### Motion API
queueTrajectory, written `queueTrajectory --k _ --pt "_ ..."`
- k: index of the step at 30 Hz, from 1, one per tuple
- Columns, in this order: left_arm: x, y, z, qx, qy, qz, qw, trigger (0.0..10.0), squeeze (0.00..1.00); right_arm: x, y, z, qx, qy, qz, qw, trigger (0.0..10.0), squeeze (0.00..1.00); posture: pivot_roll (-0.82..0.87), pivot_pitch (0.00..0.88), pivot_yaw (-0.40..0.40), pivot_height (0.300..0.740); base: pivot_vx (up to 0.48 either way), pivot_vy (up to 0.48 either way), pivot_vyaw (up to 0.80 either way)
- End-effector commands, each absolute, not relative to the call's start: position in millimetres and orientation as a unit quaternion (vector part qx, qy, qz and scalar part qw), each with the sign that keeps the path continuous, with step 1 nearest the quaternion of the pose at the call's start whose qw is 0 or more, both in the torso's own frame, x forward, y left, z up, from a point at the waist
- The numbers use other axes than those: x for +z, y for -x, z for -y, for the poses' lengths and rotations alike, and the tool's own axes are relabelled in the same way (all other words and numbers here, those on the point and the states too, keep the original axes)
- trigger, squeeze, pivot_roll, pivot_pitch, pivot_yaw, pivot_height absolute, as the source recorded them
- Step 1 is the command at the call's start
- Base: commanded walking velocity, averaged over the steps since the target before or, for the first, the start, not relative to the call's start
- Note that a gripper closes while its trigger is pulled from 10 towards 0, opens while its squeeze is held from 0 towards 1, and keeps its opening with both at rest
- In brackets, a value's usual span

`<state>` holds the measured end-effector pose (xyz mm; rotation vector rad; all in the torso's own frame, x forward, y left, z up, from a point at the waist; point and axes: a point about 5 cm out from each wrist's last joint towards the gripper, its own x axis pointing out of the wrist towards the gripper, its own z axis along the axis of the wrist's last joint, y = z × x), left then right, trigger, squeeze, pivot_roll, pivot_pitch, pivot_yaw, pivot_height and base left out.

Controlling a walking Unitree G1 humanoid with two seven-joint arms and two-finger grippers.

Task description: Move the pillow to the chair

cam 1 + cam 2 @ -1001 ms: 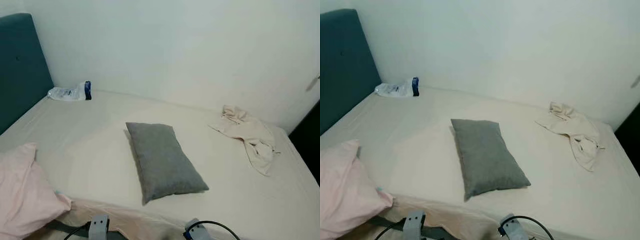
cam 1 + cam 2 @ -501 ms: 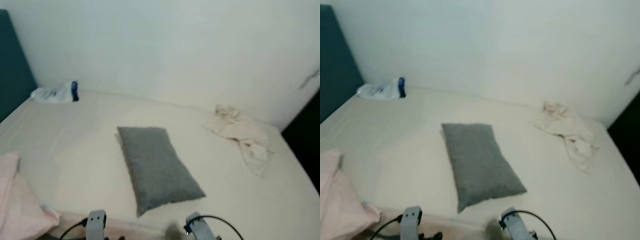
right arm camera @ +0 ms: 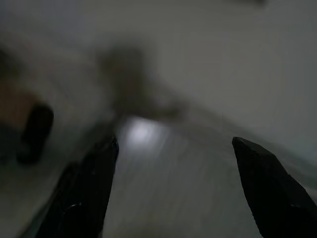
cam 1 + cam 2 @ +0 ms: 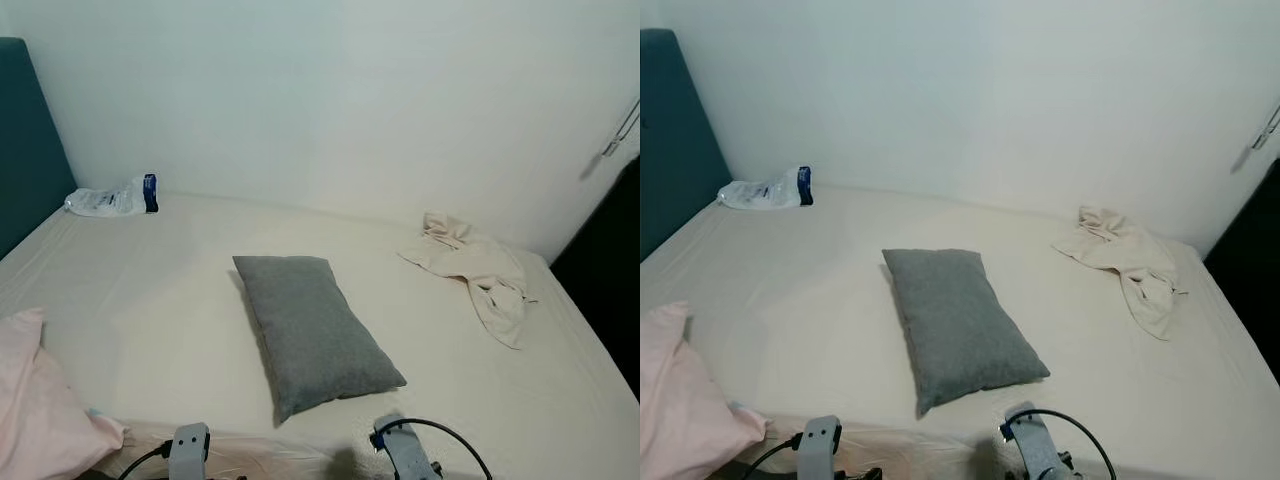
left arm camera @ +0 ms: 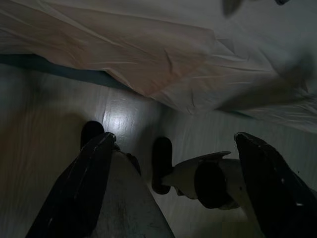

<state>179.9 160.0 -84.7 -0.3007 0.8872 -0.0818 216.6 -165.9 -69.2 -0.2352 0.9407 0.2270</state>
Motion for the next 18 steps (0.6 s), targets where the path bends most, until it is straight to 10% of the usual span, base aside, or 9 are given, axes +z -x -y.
queueTrajectory --k 1,18 --pt "-86 -179 -157 -0.038 0.146 -0.429 0.891 10.0 0.00 -54 -239 173 0.066 0.065 -0.419 0.903 10.0 0.00 0.16 0.000 -0.117 0.740 0.000 0.000 0.00" --pt "-75 -194 -181 0.053 0.158 -0.377 0.911 10.0 0.00 11 -314 163 0.038 -0.183 -0.265 0.946 10.0 0.00 0.16 0.000 -0.133 0.740 0.000 0.000 0.00"
